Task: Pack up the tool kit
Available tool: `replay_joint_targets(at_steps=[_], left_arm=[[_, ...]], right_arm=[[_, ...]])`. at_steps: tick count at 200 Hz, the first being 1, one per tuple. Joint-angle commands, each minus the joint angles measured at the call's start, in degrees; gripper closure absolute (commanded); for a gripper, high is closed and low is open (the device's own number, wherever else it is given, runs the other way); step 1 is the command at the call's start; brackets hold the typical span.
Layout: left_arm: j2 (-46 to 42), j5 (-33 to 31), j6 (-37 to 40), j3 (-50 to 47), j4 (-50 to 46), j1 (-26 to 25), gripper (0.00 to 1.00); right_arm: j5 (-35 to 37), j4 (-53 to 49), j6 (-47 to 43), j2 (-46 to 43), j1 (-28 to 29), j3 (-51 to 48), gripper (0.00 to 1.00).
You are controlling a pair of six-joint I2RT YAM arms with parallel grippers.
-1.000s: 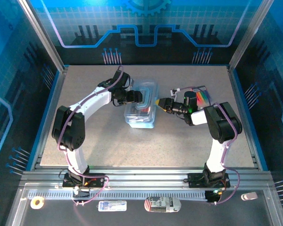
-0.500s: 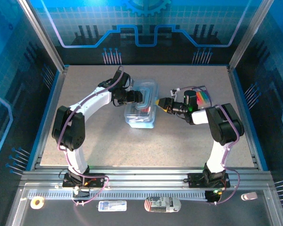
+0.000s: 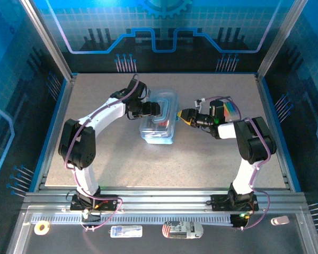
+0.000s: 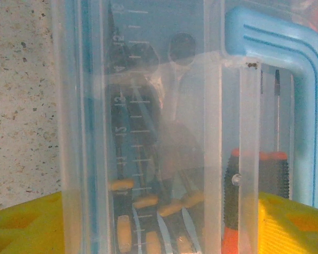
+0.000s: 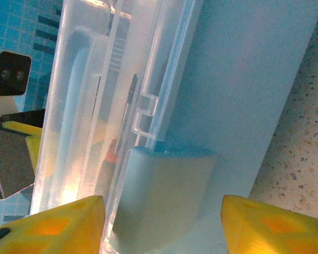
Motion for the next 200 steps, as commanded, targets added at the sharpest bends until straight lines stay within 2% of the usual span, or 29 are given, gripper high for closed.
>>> replay_joint_targets(at_steps=[1,35,73,114,156,172,200], left_arm=[[7.5,-3.4,-0.7,-4.1,-6.1,0.0,0.53],[7.8,-2.8,-1.0,-3.8,-5.9,0.0,0.52],[7.7,-3.1,-0.7,-4.4,-5.9,0.0,0.53],[7.0,-3.4,-0.6,-4.6,-6.1,-0.1,0.53],[7.0,-3.4,-0.4,-4.5,-6.2,0.0,0.53],[7.1,-3.3,-0.4,-4.5,-6.2,0.0,0.53],[7.1,-3.1,-0.5,-4.7,-5.9,0.0,0.53]], right_arm=[[-1.2,-0.2,0.3,0.6,1.4,3.1,0.41],[-2.6,7.8,6.6,2.9,4.1,3.9,0.44],[-2.2,6.6,6.1,0.3,5.5,3.6,0.45],[-0.3,3.5,4.4,-2.0,5.1,2.5,0.48],[-0.8,9.1,8.3,-0.8,2.8,-0.5,0.57],[-0.8,9.0,8.3,-0.1,2.3,-0.9,0.57],[-2.6,10.8,8.5,2.5,1.9,-0.3,0.47]])
